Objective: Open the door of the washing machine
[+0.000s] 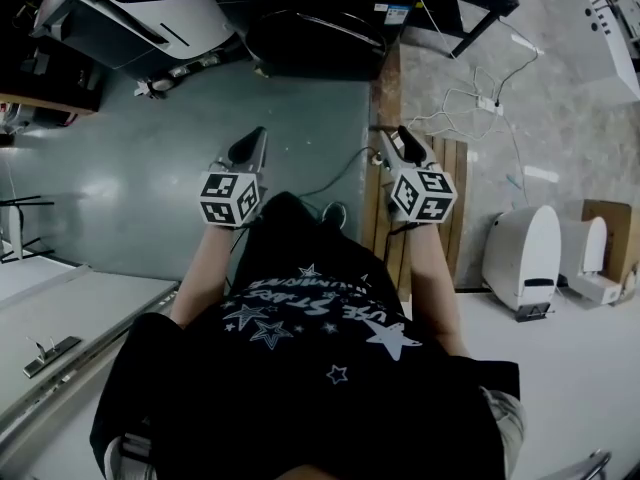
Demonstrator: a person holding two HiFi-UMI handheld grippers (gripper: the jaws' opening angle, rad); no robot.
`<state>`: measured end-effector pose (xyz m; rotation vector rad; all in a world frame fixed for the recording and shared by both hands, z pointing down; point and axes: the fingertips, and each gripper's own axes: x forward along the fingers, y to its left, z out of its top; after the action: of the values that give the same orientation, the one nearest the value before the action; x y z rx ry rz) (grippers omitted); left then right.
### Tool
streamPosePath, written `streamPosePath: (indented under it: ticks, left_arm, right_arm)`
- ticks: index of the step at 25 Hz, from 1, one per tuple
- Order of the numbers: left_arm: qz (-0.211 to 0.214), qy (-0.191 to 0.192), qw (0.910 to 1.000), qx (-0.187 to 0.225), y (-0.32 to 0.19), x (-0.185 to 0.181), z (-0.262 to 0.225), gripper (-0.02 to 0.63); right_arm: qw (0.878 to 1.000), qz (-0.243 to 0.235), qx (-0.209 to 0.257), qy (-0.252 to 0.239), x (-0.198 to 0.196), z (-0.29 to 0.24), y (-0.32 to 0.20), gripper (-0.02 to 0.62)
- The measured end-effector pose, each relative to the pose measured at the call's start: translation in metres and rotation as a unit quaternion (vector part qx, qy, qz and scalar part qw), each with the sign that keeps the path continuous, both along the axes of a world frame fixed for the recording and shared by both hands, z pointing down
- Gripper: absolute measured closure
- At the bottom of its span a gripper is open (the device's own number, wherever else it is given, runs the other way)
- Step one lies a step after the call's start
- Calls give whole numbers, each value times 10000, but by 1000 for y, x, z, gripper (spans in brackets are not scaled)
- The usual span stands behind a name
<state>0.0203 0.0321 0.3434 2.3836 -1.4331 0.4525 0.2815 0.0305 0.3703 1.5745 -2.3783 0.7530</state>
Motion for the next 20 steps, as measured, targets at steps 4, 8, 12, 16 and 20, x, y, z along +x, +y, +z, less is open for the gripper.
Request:
streamPosePath:
  ticks: [4, 8, 12, 16, 20]
  left_arm:
    - [-210, -49, 9998, 8, -11, -9, -2, 595]
    - [-257, -54, 9996, -110, -23, -15, 6, 595]
    - [-111, -63, 9997, -230, -50, -14, 19, 595]
    - [88, 5, 9992, -379, -93, -15, 35, 595]
    - [305, 22, 9979, -573, -150, -22, 56, 595]
  right_arm:
    - [9997, -95, -223, -66, -5, 14, -7, 410]
    - [9992, -166, -359, -83, -14, 24, -19, 410]
    - [9990, -67, -433, -47, -17, 30, -48, 410]
    - [9986, 32, -518, 123, -23, 39, -87, 410]
    - [9969, 166, -669, 381, -30, 55, -137, 410]
